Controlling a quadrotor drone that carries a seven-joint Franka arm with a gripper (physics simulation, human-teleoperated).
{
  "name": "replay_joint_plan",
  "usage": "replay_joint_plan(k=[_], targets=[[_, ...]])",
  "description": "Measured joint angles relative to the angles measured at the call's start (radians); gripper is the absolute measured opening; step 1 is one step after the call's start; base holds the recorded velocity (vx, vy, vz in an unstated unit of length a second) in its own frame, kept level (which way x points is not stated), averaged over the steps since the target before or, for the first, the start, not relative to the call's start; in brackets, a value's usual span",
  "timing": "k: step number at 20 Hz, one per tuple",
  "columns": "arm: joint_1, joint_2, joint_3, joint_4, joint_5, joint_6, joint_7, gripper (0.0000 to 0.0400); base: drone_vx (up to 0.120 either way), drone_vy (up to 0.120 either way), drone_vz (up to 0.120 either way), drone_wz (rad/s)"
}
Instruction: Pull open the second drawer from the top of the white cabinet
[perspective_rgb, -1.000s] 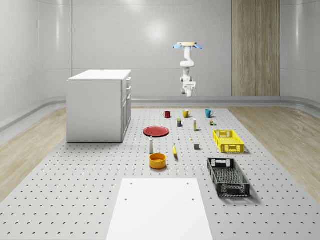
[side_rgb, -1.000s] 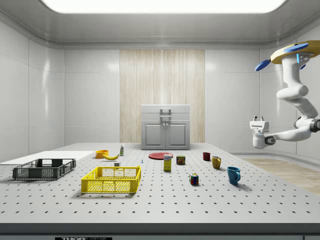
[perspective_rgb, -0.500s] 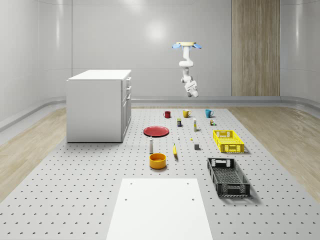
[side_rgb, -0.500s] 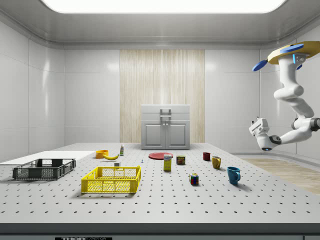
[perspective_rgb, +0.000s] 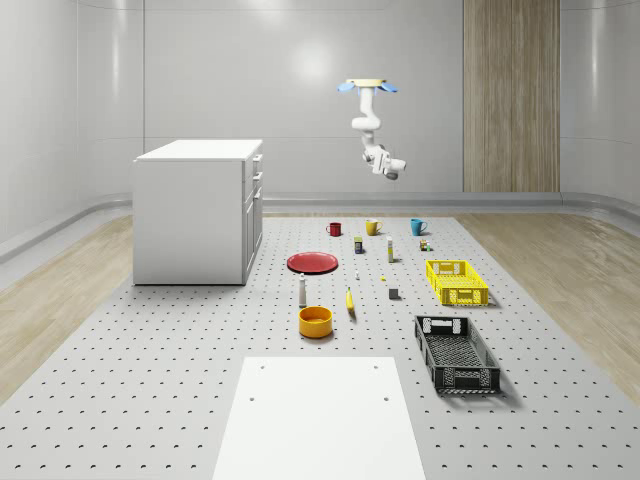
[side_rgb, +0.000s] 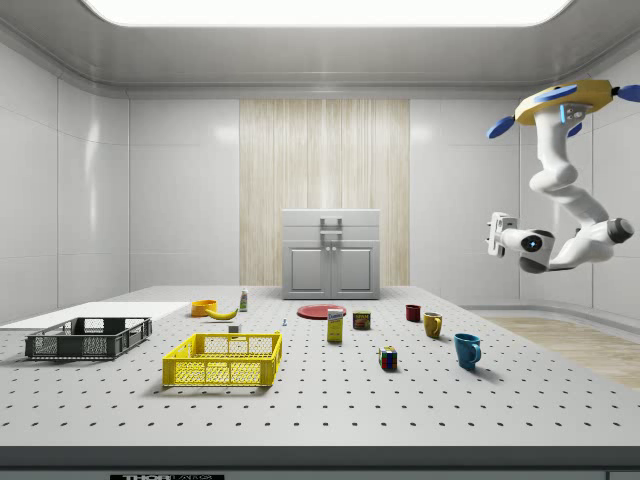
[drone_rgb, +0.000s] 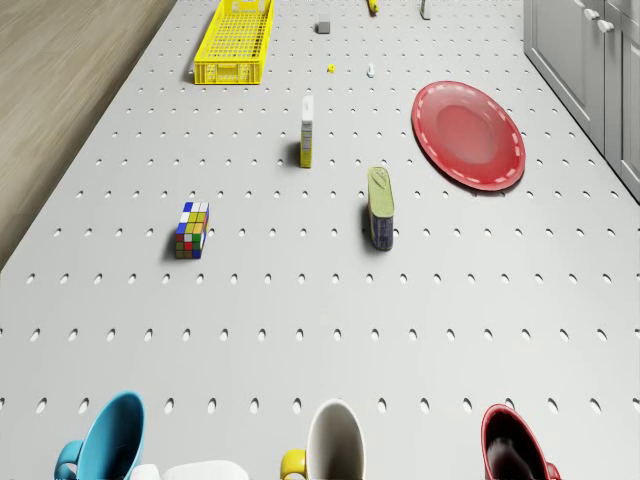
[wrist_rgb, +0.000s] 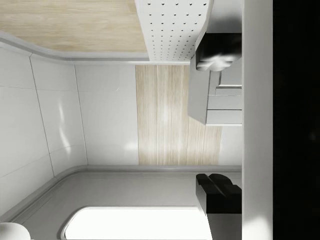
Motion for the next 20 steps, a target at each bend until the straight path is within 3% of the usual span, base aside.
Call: replay_joint_plan(k=[20], targets=[[0.162, -0.100, -0.123, -0.067, 0.032, 0.101, 0.025, 0.0300, 0.120, -0.120, 0.000, 0.000]])
